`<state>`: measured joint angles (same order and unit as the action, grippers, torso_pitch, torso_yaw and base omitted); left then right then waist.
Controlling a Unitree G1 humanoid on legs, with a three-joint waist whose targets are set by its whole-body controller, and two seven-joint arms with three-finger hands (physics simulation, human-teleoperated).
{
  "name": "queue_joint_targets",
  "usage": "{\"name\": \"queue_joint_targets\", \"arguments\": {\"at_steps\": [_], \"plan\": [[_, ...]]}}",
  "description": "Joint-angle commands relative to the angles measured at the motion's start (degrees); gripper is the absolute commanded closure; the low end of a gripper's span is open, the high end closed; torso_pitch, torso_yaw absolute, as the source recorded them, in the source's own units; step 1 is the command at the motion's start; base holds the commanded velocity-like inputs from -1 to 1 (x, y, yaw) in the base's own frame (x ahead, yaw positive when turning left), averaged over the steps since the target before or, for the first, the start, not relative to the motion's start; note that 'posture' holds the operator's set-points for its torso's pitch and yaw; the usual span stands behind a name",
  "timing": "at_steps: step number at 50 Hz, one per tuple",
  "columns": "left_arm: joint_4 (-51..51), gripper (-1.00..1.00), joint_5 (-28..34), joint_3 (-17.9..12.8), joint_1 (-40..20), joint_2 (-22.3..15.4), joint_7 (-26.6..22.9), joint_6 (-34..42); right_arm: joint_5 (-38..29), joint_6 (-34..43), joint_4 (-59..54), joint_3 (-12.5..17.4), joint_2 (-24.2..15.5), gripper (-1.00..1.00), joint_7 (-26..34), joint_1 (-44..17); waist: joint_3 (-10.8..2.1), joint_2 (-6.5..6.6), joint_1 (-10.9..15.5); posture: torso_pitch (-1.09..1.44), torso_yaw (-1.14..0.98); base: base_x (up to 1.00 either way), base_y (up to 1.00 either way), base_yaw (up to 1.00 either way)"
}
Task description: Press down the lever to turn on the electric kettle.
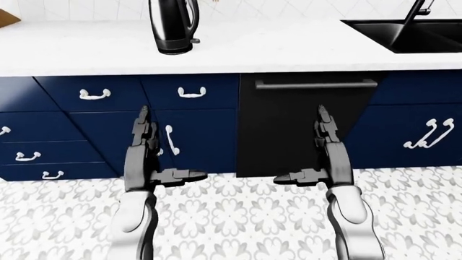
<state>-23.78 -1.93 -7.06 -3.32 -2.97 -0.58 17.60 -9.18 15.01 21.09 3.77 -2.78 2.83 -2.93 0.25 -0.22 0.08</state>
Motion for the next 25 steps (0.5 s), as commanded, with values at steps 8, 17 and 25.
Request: {"name": "queue_joint_targets", "arguments": {"at_steps": [8,17,25], "plan": [[-4.24,-1.0,-0.75,-0.11,-0.4,-0.17,0.0,1.79,-1.65,-0.22,2.59,0.26,-0.49,-1.0,0.39,-2.22,-0.48,0.14,0.08,0.0,0.0,0.0,0.0,0.0],[-8.32,-1.0,-1.7,-1.7,-1.05,-0.89,0.31,4.45,-2.36,2.22,4.8,-0.23,-0.19,-1.0,0.42,-2.51,0.09,-1.88,-0.68,0.0,0.0,0.0,0.38,0.0],[-11.15,-1.0,-1.47,-1.74,-0.1,-0.67,0.01,5.3,-0.42,1.49,4.93,0.18,-0.14,-1.0,0.43,-2.52,0.37,4.68,-0.66,0.0,0.0,0.0,0.49,0.0]]}}
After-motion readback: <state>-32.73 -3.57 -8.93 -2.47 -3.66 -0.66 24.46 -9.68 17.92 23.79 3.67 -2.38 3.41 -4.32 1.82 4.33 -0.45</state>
